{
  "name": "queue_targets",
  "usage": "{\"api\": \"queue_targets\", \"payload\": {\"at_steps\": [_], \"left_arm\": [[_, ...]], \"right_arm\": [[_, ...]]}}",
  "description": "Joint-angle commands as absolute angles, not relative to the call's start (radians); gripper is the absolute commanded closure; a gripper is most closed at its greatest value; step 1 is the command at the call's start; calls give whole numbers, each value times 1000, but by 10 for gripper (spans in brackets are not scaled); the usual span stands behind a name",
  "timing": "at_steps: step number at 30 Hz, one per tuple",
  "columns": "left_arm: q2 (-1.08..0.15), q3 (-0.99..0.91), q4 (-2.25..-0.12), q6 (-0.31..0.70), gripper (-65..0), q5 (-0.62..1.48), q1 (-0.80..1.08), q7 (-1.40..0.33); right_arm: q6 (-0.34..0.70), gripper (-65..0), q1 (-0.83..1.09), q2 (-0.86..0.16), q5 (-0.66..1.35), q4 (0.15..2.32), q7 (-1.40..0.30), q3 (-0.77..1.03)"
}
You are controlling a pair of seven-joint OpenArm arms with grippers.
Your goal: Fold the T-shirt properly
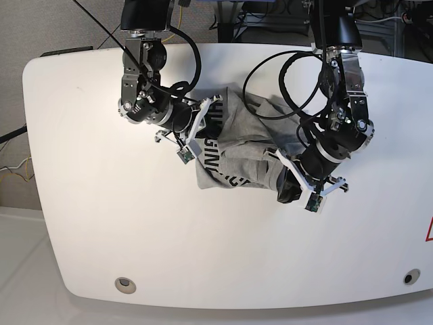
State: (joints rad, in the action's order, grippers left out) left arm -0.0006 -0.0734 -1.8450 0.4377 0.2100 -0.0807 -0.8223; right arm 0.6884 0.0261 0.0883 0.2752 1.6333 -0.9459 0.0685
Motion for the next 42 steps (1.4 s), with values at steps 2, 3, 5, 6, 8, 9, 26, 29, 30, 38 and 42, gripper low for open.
{"api": "queue_targets", "payload": {"at_steps": [2, 3, 5, 6, 8, 9, 26, 29, 30, 38, 42], "left_arm": [[1, -73, -1865, 438, -14, 225, -99, -799], [2, -73, -1865, 438, -14, 225, -99, -799], [4, -73, -1865, 438, -14, 225, -99, -799], [4, -73, -1865, 438, -14, 225, -99, -799], [5, -73, -1865, 438, -14, 225, -99, -799], [5, -73, -1865, 438, -14, 225, -99, -799], [7, -74, -1863, 438, -14, 225, -82, -799], [7, -74, -1863, 438, -14, 225, -77, -799], [7, -74, -1863, 438, -14, 225, -77, -799], [25, -74, -1860, 438, -14, 226, -64, -799], [35, -74, -1860, 438, -14, 226, -50, -797]], "right_arm": [[698, 0, 13, 96, 300, 1650, -923, 15], [698, 0, 13, 97, 298, 1650, -923, 1], [698, 0, 15, 97, 298, 1650, -923, -22], [698, 0, 15, 99, 300, 1650, -923, -38], [698, 0, 15, 101, 302, 1653, -921, -61], [698, 0, 15, 102, 302, 1653, -921, -65], [651, 0, 30, 157, 303, 1655, -920, -228], [648, 0, 30, 157, 303, 1655, -920, -266], [648, 0, 30, 157, 303, 1656, -920, -272], [648, 0, 16, 157, 298, 1702, -920, -274], [648, 0, -7, 157, 295, 1716, -920, -274]]}}
